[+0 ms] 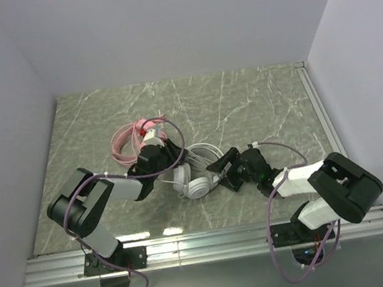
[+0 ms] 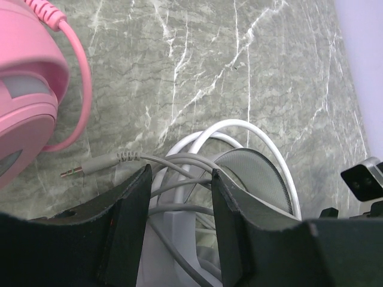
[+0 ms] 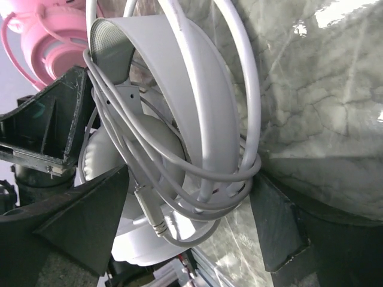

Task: Wrap the headphones
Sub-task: Grab headphones with the right arm

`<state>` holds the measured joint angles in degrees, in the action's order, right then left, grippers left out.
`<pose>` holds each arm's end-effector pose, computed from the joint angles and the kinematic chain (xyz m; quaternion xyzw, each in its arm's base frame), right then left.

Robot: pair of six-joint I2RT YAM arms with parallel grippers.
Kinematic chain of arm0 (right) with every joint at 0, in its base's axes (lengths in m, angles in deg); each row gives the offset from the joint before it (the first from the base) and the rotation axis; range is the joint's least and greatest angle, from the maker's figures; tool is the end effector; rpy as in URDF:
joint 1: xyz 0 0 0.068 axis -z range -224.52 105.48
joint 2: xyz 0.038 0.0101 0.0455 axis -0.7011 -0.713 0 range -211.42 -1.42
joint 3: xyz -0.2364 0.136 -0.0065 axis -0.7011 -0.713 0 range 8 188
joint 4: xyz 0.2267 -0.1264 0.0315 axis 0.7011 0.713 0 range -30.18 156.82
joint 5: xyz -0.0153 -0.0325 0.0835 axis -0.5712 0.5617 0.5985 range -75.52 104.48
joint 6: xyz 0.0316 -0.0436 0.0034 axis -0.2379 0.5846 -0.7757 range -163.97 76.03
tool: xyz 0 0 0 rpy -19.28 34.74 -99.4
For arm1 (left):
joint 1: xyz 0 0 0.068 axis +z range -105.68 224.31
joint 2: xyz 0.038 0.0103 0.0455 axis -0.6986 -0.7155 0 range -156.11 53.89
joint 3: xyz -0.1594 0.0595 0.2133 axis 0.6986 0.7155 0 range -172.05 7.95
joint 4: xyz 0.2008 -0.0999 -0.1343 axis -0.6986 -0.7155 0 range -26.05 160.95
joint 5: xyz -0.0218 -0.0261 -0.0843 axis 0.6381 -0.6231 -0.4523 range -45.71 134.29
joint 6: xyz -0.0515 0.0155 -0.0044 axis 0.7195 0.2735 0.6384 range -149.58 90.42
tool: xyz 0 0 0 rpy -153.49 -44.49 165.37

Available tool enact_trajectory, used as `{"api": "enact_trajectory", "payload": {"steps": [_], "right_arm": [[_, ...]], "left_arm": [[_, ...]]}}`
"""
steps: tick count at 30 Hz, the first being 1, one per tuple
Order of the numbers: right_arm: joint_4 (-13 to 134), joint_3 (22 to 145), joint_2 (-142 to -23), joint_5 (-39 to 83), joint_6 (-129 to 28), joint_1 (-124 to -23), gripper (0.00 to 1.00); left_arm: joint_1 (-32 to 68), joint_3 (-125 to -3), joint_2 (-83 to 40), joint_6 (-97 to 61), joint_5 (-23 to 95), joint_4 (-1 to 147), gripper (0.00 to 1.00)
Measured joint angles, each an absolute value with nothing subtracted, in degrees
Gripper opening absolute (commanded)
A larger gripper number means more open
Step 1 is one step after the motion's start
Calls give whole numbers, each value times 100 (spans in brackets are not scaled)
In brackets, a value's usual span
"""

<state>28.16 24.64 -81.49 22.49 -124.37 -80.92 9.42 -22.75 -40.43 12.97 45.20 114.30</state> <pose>0.1827 0.1409 0.1236 0.2950 0.8208 0.4454 0.2023 0.2507 -0.1742 0.1460 -0.0592 0.8183 -0.3525 0.4500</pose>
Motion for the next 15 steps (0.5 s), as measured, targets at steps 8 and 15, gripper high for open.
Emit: {"api": "enact_trajectory", "payload": {"steps": [8,15], "right_arm": [[2702,2266,-8149,1899,-12616,-8129,53],[2975,2169,-7859,1683,-12594,-8142,35]], "left_arm": [[953,-2229,-4194,1367,4461,11688,48],[966,-2117,-4498,1579,4262,12366,48]]}}
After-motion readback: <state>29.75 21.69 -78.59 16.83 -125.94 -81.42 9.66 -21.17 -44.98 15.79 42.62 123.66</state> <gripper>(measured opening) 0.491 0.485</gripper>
